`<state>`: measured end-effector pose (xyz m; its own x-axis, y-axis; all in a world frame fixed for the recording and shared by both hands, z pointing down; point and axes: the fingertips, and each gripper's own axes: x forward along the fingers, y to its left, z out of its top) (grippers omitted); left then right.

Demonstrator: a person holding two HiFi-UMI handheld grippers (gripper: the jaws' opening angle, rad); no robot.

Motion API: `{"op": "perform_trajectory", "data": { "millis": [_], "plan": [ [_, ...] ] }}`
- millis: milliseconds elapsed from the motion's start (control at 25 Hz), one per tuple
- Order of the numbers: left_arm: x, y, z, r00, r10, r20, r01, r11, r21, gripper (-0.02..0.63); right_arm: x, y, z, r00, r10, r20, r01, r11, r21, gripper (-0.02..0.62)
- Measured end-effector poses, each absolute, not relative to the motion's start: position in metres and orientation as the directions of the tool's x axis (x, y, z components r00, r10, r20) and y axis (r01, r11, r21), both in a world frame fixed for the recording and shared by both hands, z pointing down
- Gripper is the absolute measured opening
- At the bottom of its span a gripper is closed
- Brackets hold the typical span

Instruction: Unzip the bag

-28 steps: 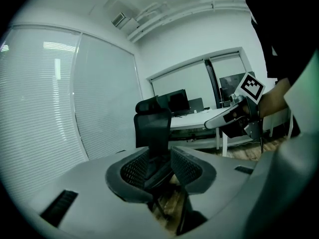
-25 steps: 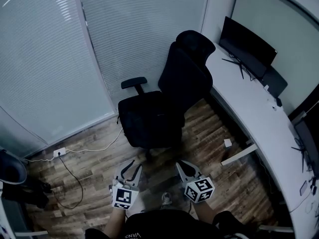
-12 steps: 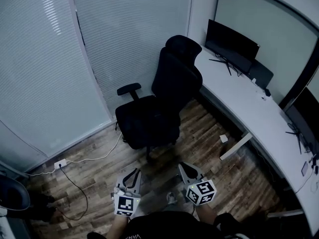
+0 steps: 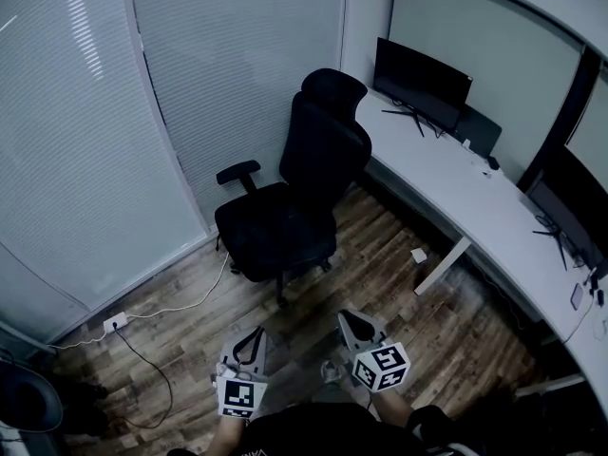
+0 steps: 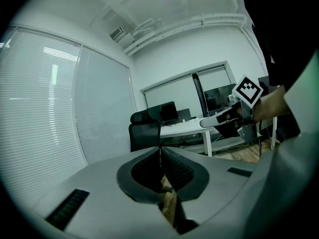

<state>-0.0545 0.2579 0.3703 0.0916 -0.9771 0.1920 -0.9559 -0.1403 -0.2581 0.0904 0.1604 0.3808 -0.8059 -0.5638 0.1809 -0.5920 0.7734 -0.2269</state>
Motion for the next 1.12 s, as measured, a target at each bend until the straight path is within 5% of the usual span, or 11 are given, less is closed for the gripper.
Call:
{"op": "perform_trajectory", "data": {
  "millis": [1120],
  "plan": [
    [-0.031, 0.326, 0.365, 0.133, -0.972, 0.192, -0.949, -0.180, -0.257, 0.020, 0.110, 0.234, 0.379, -0.782, -0.590, 0.203, -0.621, 0.766, -0.168, 0.044]
  ]
}}
